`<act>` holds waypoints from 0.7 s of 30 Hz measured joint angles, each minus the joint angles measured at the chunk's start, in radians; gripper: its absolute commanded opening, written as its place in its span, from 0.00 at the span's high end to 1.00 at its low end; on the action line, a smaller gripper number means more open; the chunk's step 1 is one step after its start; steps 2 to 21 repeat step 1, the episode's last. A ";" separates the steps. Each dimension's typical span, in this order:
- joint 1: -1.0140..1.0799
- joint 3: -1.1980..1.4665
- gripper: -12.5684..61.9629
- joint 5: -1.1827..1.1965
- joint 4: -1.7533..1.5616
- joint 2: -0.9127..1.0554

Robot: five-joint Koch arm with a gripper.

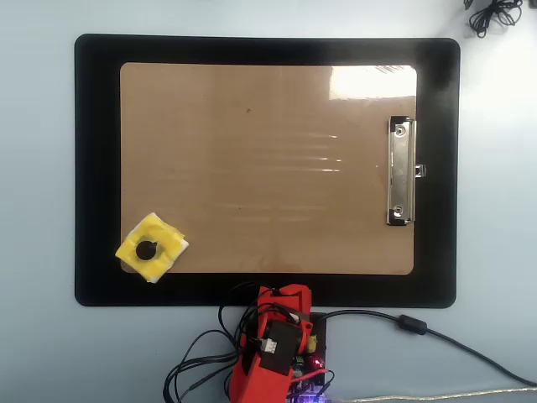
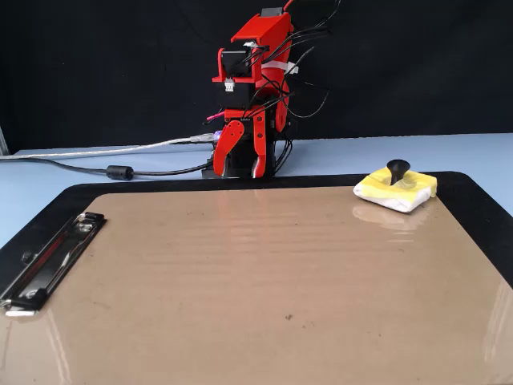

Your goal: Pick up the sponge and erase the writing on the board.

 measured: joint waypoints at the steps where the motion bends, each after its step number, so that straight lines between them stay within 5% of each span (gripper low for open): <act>1: -0.002 0.000 0.37 -0.002 0.000 0.000; 21: -0.002 0.000 0.37 -0.002 0.000 0.000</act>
